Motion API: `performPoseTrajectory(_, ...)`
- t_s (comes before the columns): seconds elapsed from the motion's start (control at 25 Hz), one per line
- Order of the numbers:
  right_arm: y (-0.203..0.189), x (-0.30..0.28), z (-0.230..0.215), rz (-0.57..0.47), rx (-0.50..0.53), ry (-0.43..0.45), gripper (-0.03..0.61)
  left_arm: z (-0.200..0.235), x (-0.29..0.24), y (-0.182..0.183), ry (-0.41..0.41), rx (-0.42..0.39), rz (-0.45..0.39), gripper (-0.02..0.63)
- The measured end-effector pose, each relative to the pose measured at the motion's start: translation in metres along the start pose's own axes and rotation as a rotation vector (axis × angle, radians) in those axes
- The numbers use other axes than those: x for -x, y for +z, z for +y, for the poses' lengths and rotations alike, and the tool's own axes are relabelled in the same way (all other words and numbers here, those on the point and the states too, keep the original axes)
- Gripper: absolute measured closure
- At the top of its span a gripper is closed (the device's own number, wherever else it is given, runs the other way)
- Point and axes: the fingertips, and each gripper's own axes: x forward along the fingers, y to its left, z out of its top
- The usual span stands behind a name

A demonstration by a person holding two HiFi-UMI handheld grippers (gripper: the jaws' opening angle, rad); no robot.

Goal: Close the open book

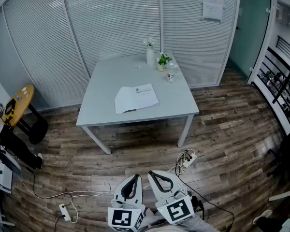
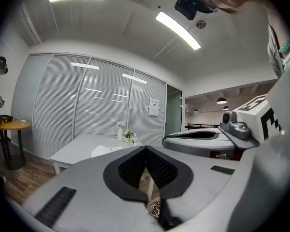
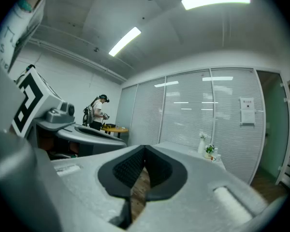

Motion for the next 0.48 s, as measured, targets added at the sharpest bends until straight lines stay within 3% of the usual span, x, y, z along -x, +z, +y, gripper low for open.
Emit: performPoseTrajectory(0.48, -0.020, 0.017, -0.008, 0.022, -0.031, 0.029, 0.577, -0.014, 0.009, -0.021, 0.016, 0.036, 0.027, 0.615)
